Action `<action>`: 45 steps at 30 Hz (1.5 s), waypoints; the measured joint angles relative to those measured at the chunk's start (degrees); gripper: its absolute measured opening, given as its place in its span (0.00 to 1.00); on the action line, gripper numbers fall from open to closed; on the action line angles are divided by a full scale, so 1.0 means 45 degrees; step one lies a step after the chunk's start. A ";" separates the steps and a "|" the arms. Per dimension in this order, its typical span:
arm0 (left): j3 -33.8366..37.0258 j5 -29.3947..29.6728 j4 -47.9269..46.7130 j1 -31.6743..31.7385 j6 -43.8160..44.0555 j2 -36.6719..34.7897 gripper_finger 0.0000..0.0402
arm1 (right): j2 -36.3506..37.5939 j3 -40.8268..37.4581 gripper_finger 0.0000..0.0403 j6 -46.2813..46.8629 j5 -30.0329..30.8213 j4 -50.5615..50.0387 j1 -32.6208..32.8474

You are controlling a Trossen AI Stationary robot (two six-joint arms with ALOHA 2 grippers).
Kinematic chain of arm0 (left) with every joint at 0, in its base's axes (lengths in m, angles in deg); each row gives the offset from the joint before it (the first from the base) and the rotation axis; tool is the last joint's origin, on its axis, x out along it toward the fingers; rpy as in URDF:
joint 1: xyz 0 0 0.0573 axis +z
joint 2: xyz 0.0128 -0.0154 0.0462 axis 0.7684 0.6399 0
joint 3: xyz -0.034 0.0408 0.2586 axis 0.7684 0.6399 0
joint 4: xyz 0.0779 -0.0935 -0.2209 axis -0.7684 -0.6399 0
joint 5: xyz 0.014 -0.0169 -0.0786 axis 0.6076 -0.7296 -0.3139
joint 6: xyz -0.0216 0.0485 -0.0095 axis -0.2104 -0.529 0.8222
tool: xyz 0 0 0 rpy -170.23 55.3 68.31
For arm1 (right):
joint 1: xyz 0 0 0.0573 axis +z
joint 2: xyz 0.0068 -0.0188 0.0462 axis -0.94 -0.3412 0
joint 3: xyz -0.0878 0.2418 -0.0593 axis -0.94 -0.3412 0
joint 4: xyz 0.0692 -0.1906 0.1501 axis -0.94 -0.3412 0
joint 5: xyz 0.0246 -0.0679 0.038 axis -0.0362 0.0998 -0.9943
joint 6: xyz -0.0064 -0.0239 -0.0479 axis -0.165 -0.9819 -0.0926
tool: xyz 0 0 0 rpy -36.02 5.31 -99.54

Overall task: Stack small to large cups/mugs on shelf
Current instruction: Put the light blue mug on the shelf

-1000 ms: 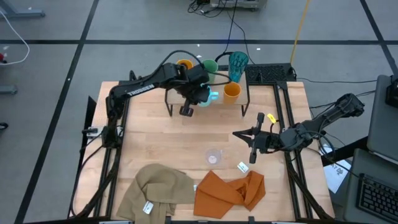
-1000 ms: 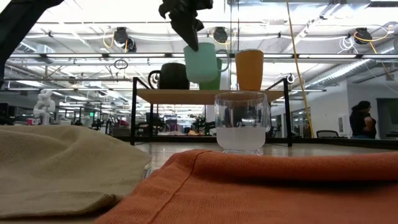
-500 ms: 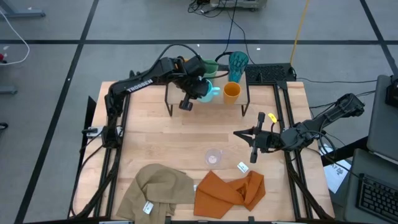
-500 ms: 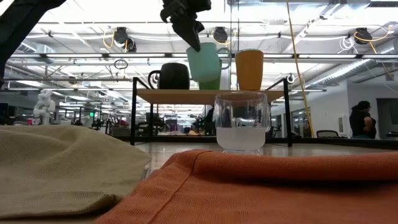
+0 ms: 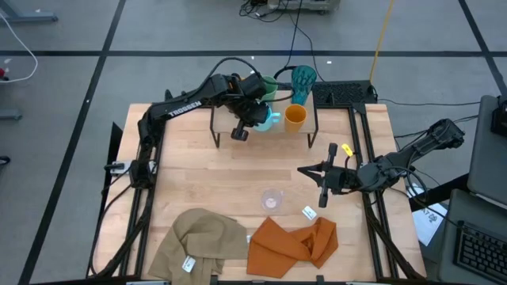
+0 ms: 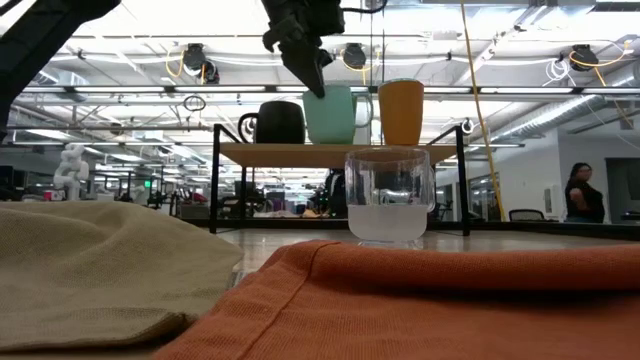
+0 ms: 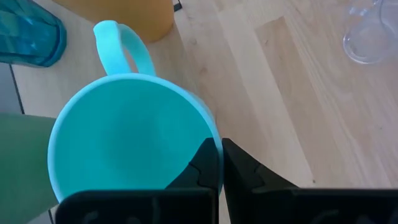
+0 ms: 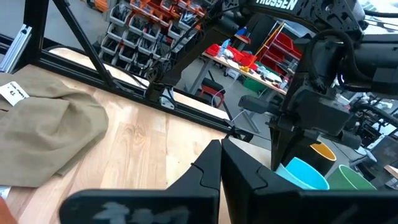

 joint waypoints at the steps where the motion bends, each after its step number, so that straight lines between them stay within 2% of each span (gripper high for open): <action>1: 0.0000 0.0010 -0.0011 0.0003 0.0003 0.0008 0.01 | 0.0000 0.0000 0.00 0.0034 0.0000 -0.0012 0.0000; 18: 0.0000 0.0063 0.0272 0.0311 0.0370 0.0008 0.01 | 0.0000 0.0000 0.00 0.0039 0.0000 -0.0051 0.0000; 27: 0.0000 0.0060 0.0844 0.0372 0.0655 0.0008 0.12 | 0.0000 0.0000 0.00 0.0374 0.0000 -0.0196 0.0000; 45: 0.0000 0.0413 0.0766 0.0442 0.1305 0.0022 0.13 | -0.0005 0.0000 0.00 0.0445 -0.0005 -0.0493 0.0000</action>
